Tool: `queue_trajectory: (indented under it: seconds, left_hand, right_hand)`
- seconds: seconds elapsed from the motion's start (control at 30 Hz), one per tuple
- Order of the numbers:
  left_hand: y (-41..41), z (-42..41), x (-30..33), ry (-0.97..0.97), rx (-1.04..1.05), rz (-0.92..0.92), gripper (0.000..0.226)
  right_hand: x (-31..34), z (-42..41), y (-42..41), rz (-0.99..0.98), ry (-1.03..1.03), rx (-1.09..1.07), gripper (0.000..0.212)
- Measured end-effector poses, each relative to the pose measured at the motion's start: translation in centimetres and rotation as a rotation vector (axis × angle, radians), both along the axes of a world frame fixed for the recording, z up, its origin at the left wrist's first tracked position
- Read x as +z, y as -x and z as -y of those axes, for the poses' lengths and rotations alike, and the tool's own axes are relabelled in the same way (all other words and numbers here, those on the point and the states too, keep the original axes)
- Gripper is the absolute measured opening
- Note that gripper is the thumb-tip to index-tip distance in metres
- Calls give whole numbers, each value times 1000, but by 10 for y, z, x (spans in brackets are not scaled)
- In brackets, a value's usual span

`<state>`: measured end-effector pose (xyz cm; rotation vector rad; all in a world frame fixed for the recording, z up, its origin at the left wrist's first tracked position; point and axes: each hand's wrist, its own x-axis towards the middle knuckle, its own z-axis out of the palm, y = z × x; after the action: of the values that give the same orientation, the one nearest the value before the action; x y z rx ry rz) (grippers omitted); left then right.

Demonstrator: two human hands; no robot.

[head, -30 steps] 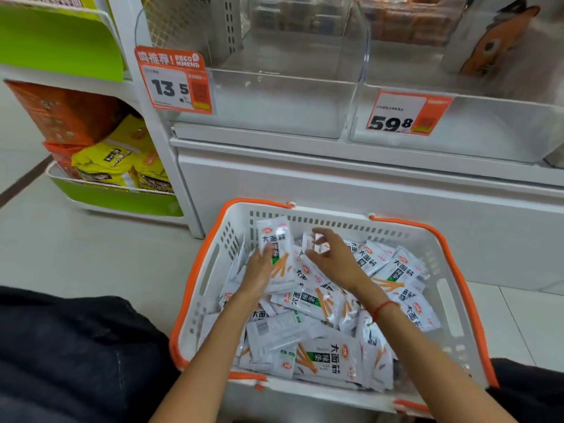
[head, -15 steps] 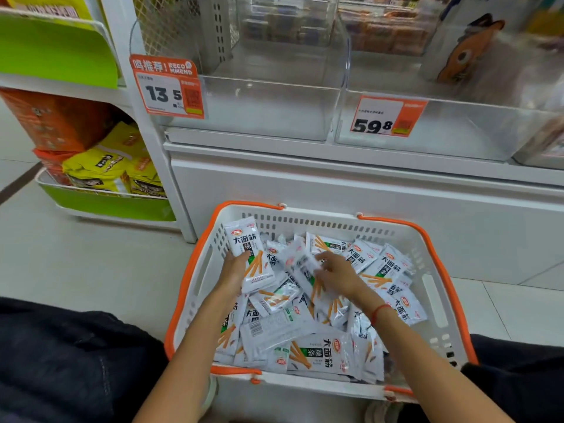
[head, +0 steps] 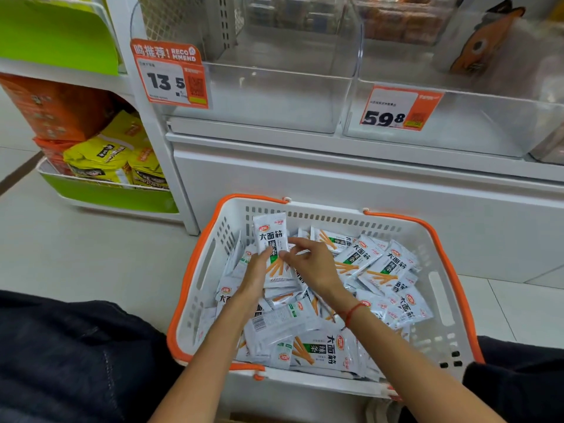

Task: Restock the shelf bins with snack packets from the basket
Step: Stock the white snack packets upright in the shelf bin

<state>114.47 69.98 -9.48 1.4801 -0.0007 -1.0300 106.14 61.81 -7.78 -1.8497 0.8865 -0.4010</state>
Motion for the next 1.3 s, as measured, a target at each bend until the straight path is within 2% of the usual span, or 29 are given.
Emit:
queue_trajectory:
  seconds: [0.1,0.17,0.23,0.27,0.37,0.43,0.57,0.63,0.73,0.8,0.83,0.9,0.97,1.0,1.07,1.13,1.23,1.3]
  left_hand:
    - [-6,-6,-8,-18,-21,-26,21]
    - [-7,-11,-9,-5,-47,24,21]
    - [-12,-11,-10,-44,38,16,23]
    - [-16,-11,-11,-47,100,-6,20]
    - [-23,-14,-9,-25,213,-72,22]
    - [-26,-15,-8,30,237,-120,25]
    - [-20,-12,-3,46,152,-161,20]
    - [-18,-12,-4,30,118,-140,19]
    - [-22,-14,-4,-1,98,-81,16]
    - [-28,-15,-4,-37,84,-25,13]
    - [-31,-15,-3,-50,79,-4,13]
    - [-35,-16,1,-61,68,38,19]
    - [-36,-17,1,-65,43,75,27]
    - [-36,-18,1,-59,33,89,24]
    - [-36,-20,3,-46,22,54,14]
    - [-37,-20,2,-32,15,39,17]
    - [-32,-18,6,-17,-107,110,18]
    - [-27,-14,7,-33,-214,115,14]
  right_hand:
    - [-1,10,0,-125,206,225,38]
    - [-5,15,0,-159,316,353,38]
    - [-13,22,3,-218,376,385,42]
    - [-18,28,8,-314,442,367,46]
    - [-38,45,39,-794,605,415,66]
    - [-51,46,56,-909,655,457,70]
    - [-42,49,58,-762,772,375,55]
    - [-37,51,56,-718,763,393,60]
    - [-37,39,44,-668,563,395,70]
    - [-35,27,33,-571,360,229,61]
    - [-33,25,29,-511,322,131,58]
    - [-30,21,26,-450,424,57,52]
    - [-24,23,26,-373,442,96,40]
    - [-17,26,25,-302,349,130,34]
    - [7,37,25,-157,39,205,28]
    - [35,52,30,-122,-134,299,27]
    - [59,68,35,-143,-204,375,30]
    - [61,64,29,-103,-227,359,22]
